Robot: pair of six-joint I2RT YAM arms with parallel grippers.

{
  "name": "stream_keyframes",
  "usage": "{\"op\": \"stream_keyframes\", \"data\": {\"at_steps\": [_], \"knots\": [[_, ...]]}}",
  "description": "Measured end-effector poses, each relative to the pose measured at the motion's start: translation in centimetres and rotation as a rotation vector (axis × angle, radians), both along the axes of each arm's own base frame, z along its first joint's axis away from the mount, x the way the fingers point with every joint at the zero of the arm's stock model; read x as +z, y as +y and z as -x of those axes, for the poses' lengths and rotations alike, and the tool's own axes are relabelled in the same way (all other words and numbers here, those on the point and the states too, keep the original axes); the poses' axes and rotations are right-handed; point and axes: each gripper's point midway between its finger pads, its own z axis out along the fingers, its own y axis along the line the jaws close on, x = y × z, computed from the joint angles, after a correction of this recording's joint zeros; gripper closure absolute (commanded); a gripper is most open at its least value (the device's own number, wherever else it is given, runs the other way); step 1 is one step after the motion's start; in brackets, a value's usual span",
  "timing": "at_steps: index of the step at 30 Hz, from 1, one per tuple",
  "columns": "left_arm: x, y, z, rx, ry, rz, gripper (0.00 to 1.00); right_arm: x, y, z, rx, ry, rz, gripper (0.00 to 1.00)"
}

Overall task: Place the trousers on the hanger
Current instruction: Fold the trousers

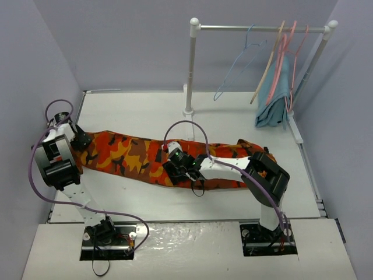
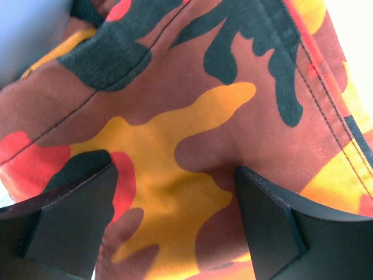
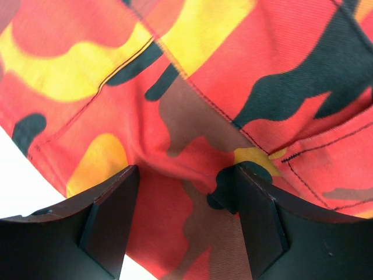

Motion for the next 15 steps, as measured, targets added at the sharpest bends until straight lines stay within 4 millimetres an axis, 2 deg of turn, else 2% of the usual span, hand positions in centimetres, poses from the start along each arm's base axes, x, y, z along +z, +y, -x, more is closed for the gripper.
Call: {"op": "stream_keyframes", "data": {"at_steps": [3, 5, 7, 9, 12, 15], "knots": [[0.6, -1.0, 0.5, -0.013, -0.009, 0.019, 0.18, 0.1, 1.0, 1.2, 0.026, 0.005, 0.002, 0.38], [1.7, -2.6, 0.6, -0.043, -0.027, 0.023, 0.18, 0.5, 0.5, 1.6, 0.019, 0.011, 0.013, 0.38], [3.7, -4.9, 0.4, -0.091, -0.069, 0.013, 0.18, 1.4, -0.7, 1.4, -0.016, 0.012, 0.014, 0.38], [6.0, -8.2, -0.1, -0.162, -0.127, 0.007, 0.18, 3.5, -3.0, 0.2, -0.092, -0.007, -0.018, 0.37], [8.6, -13.7, -0.3, -0.287, -0.215, 0.012, 0.18, 7.7, -7.3, -2.7, -0.256, -0.070, -0.110, 0.35], [9.2, -18.4, 1.1, -0.402, -0.239, 0.036, 0.18, 11.7, -12.4, -5.2, -0.437, -0.154, -0.208, 0.35]]}}
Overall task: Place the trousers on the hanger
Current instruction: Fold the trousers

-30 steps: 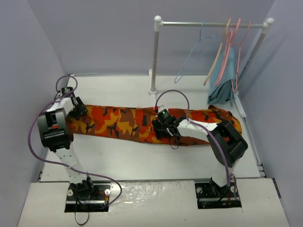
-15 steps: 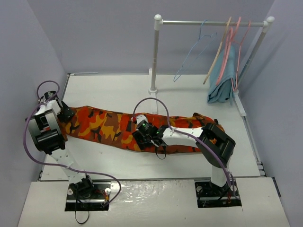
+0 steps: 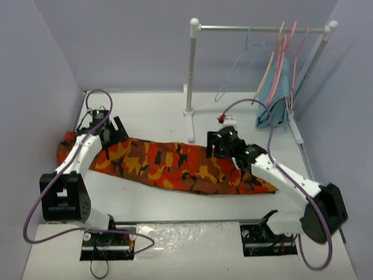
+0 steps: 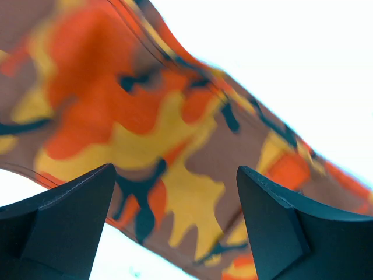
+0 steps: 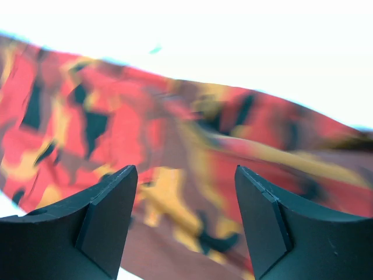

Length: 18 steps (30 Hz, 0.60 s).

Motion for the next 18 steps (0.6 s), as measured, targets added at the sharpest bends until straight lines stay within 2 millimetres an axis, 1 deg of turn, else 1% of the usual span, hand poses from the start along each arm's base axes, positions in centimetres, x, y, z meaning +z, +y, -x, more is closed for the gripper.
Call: {"op": "stream_keyframes", "data": {"at_steps": [2, 4, 6, 8, 10, 12, 14, 16, 18], "knots": [[-0.5, -1.4, 0.9, -0.038, 0.014, 0.001, 0.18, 0.7, -2.9, -0.3, -0.092, -0.013, -0.031, 0.35], [-1.5, -2.1, 1.5, -0.061, 0.041, -0.006, 0.18, -0.1, -5.5, -0.1, -0.179, 0.013, -0.061, 0.35], [-2.9, -2.3, 2.0, -0.075, 0.084, -0.012, 0.18, -2.1, -8.6, 0.4, -0.283, 0.071, -0.073, 0.35], [-4.2, -2.4, 2.3, -0.087, 0.128, -0.018, 0.18, -4.6, -11.8, 1.3, -0.392, 0.142, -0.069, 0.35], [-5.6, -2.2, 2.5, -0.089, 0.169, -0.026, 0.18, -6.9, -14.4, 2.3, -0.489, 0.217, -0.069, 0.35], [-6.6, -1.9, 2.6, -0.086, 0.201, -0.036, 0.18, -8.5, -16.3, 2.9, -0.563, 0.278, -0.092, 0.35], [-7.6, -1.2, 2.6, -0.078, 0.236, -0.044, 0.18, -9.8, -18.6, 2.8, -0.659, 0.316, -0.131, 0.35], [-8.3, -0.4, 2.3, -0.059, 0.255, -0.046, 0.18, -10.8, -20.2, 2.5, -0.727, 0.341, -0.176, 0.36], [-8.8, 0.6, 2.1, -0.033, 0.268, -0.045, 0.18, -11.0, -21.5, 1.5, -0.771, 0.330, -0.221, 0.36]]}}
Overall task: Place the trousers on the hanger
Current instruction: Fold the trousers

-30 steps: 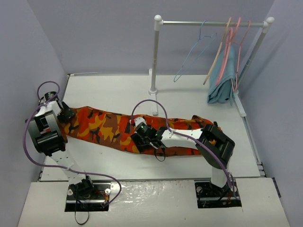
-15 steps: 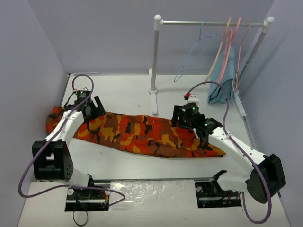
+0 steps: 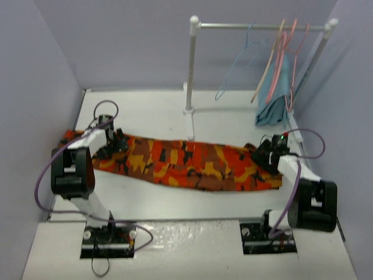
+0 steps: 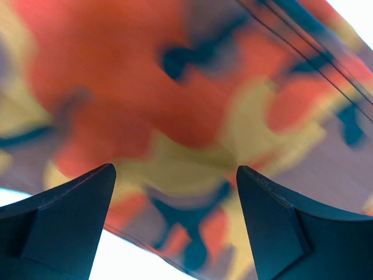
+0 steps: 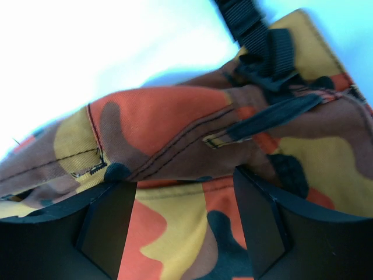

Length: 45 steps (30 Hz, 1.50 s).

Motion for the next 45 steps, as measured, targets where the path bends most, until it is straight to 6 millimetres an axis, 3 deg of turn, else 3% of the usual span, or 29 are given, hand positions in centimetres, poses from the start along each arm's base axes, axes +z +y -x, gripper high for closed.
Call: {"op": "stream_keyframes", "data": {"at_steps": [7, 14, 16, 19, 22, 25, 27, 31, 34, 37, 39, 45], "knots": [[-0.9, 2.1, -1.6, 0.057, 0.011, -0.004, 0.18, 0.4, -5.1, -4.4, -0.151, -0.090, -0.051, 0.36], [-0.8, 1.8, -2.6, 0.050, 0.012, 0.011, 0.18, 1.2, -5.7, -5.9, -0.123, -0.136, -0.054, 0.39], [-0.7, 1.4, -2.7, 0.042, 0.007, 0.021, 0.18, 2.4, -5.3, -6.6, -0.093, -0.192, -0.076, 0.40], [0.1, 0.1, -3.3, 0.025, -0.027, 0.058, 0.18, 5.8, -3.8, -8.0, -0.029, -0.340, -0.123, 0.45], [1.7, -1.5, -4.0, -0.012, -0.082, 0.087, 0.18, 9.1, -1.0, -8.7, 0.076, -0.459, -0.163, 0.52], [2.9, -2.7, -4.6, -0.043, -0.124, 0.104, 0.18, 10.6, 2.5, -9.1, 0.192, -0.519, -0.222, 0.68], [3.1, -3.1, -4.8, -0.054, -0.136, 0.111, 0.18, 10.8, 4.6, -9.0, 0.257, -0.543, -0.271, 0.84], [1.8, -3.0, -4.8, -0.039, -0.108, 0.111, 0.18, 7.5, 5.8, -9.0, 0.263, -0.509, -0.359, 0.99], [0.1, -2.8, -4.6, -0.020, -0.071, 0.111, 0.18, 3.4, 5.7, -8.4, 0.216, -0.433, -0.418, 1.00], [-0.2, -2.6, -5.1, -0.003, -0.086, 0.109, 0.18, 0.2, 4.6, -7.9, 0.152, -0.381, -0.465, 1.00], [-0.2, -2.5, -5.2, 0.014, -0.089, 0.118, 0.18, -0.5, 4.0, -7.9, 0.128, -0.383, -0.507, 1.00], [-0.1, -2.1, -5.3, 0.062, -0.122, 0.169, 0.18, 0.0, 1.9, -8.4, 0.087, -0.430, -0.541, 1.00]]}}
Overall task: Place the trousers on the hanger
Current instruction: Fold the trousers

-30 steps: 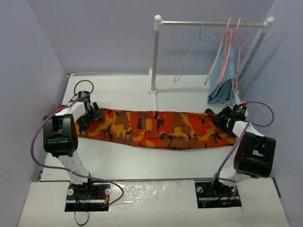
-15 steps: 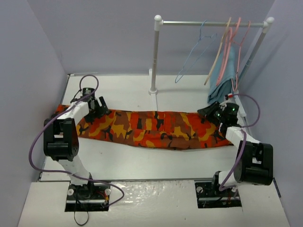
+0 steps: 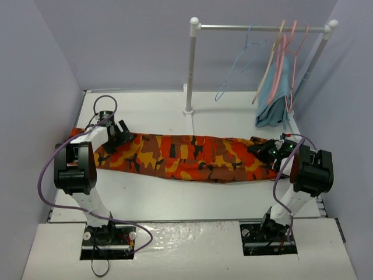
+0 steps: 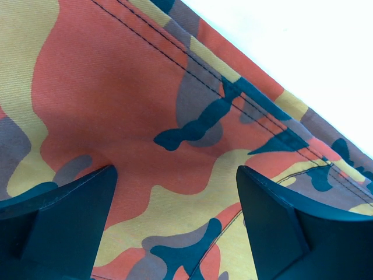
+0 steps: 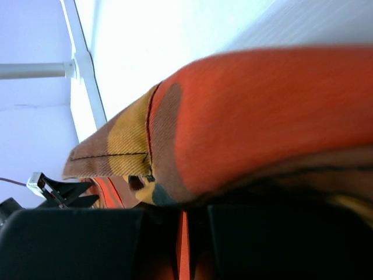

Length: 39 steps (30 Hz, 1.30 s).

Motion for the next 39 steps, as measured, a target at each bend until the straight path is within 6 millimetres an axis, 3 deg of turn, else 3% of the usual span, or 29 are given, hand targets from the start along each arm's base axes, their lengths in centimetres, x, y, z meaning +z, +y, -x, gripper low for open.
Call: {"op": "stream_keyframes", "data": {"at_steps": [6, 12, 14, 17, 22, 24, 32, 33, 34, 36, 39], "knots": [[0.2, 0.0, -0.1, 0.014, -0.009, 0.021, 0.18, 1.8, -2.2, -0.8, -0.069, -0.044, 0.025, 1.00], [0.2, 0.0, -0.1, 0.021, -0.009, 0.025, 0.19, 7.2, -4.1, -1.8, -0.150, -0.173, 0.105, 1.00], [0.2, 0.1, -0.1, 0.024, -0.009, 0.029, 0.19, 7.9, -4.7, -1.9, -0.171, -0.196, 0.126, 1.00], [0.3, 0.0, -0.1, 0.027, -0.007, 0.033, 0.19, 6.6, -5.5, -2.0, -0.197, -0.167, 0.125, 1.00], [0.3, 0.1, -0.1, 0.034, -0.006, 0.037, 0.19, 0.9, -6.8, -1.0, -0.234, -0.012, 0.090, 1.00], [0.3, 0.1, -0.2, 0.038, -0.006, 0.043, 0.19, -0.1, -7.3, -0.7, -0.246, 0.019, 0.082, 1.00], [0.4, 0.2, -0.1, 0.045, -0.007, 0.057, 0.19, 1.3, -10.3, -1.2, -0.276, 0.079, 0.229, 1.00], [0.4, 0.2, -0.1, 0.045, -0.007, 0.057, 0.19, 2.7, -10.4, -1.6, -0.272, 0.063, 0.267, 1.00], [0.4, 0.2, -0.1, 0.045, -0.007, 0.056, 0.19, 5.0, -10.5, -2.4, -0.269, 0.024, 0.311, 1.00], [0.5, 0.2, -0.1, 0.045, -0.007, 0.056, 0.19, 8.0, -8.5, -3.5, -0.223, -0.021, 0.385, 0.99], [0.5, 0.3, 0.0, 0.044, -0.004, 0.052, 0.19, 11.4, -2.8, -3.6, -0.103, -0.090, 0.443, 0.97]]}}
